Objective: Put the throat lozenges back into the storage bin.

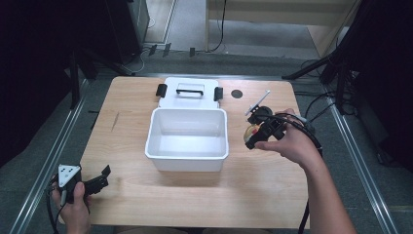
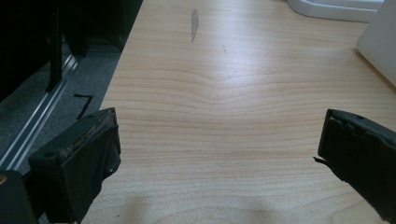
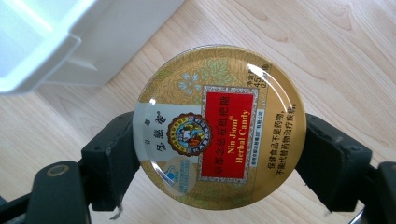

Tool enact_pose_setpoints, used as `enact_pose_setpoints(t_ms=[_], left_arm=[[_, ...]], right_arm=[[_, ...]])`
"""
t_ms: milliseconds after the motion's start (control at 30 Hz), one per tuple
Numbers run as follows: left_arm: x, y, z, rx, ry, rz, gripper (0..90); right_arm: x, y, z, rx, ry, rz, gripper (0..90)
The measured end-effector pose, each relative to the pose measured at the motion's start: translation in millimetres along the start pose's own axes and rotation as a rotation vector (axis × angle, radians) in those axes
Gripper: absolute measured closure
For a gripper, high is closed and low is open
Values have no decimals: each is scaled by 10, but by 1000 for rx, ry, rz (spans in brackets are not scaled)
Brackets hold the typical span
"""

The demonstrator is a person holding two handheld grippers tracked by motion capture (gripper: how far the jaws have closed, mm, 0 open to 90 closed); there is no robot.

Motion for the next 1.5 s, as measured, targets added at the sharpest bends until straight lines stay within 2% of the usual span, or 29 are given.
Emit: enact_pose_setpoints(t_ms=[233, 700, 1100, 1300, 1500], left_arm=[[2, 2, 1, 0, -2, 1, 0], [1, 2, 1, -1, -3, 0, 0], [-2, 5, 0, -2, -4, -2, 0], [-1, 6, 0, -4, -4, -5, 0], [-2, 6, -1, -6, -4, -5, 0]], right_arm=[[-86, -60, 93, 1, -9, 9, 204], [-135, -80, 172, -1, -29, 12, 204], [-262, -224, 377, 8, -61, 7, 204], [-310, -215, 477, 4, -78, 9, 204], [-415, -175, 575, 2, -104, 17, 204]])
Point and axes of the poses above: each handheld gripper's, and its own axes: y roughly forward along the jaws, z roughly out of its top, x roughly to its right, the point moved 8 cm from there along y, roughly forward along the jaws, and after that the axes turned 2 degrees about y, right-handed, at the moved point
